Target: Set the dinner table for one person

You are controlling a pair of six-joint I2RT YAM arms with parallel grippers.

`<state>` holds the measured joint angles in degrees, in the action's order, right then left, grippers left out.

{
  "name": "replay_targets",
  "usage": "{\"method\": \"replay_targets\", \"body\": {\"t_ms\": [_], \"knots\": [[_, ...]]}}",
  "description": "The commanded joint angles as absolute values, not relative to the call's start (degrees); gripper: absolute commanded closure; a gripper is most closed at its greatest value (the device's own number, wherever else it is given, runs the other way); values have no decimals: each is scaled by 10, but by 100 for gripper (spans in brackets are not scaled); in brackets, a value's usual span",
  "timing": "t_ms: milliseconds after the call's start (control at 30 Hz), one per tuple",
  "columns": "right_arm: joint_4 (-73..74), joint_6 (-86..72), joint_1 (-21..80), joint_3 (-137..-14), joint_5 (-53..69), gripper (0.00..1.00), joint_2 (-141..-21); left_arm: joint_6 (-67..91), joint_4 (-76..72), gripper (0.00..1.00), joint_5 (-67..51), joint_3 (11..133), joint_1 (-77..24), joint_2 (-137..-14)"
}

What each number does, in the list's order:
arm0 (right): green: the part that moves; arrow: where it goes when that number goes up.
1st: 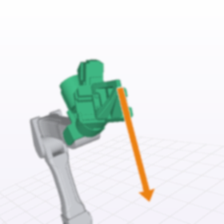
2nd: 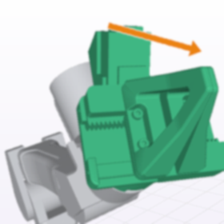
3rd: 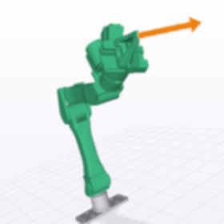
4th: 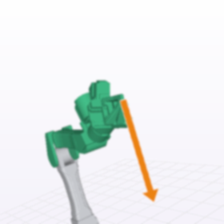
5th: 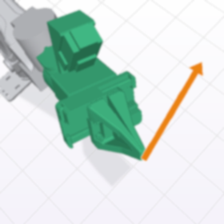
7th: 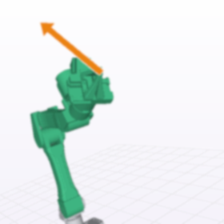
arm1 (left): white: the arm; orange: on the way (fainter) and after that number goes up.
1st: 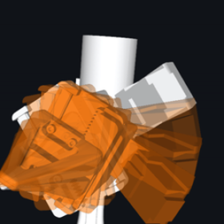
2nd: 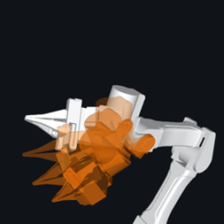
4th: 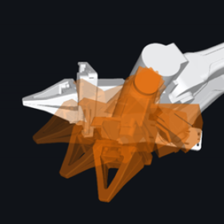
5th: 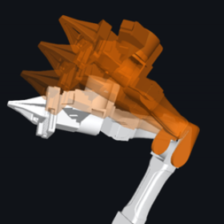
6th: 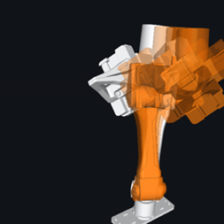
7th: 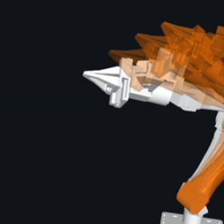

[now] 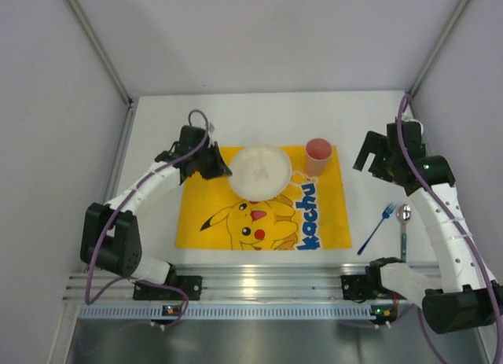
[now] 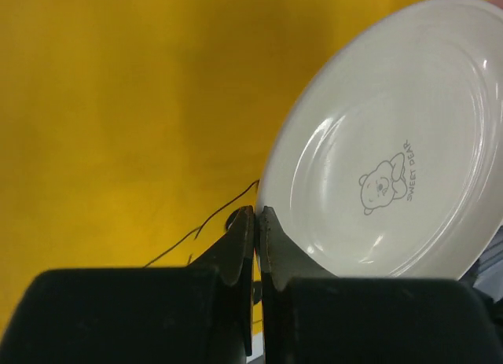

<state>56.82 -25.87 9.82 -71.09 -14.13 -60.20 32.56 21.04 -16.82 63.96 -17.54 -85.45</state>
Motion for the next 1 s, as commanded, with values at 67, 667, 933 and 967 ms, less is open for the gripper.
{"method": "replay_targets", "body": {"t_ms": [67, 667, 933, 967], "knots": [[527, -297, 62, -651, -50, 0, -604, 309, 250, 100, -121, 522, -180, -779], [479, -343, -68, -461, -66, 0, -591, 330, 215, 2, -112, 504, -242, -777], [461, -444, -98, -386, -72, 4, -627, 322, 265, 3, -86, 545, -241, -748], [458, -453, -100, -378, -73, 5, -623, 322, 273, 3, -84, 548, -241, -748]]}}
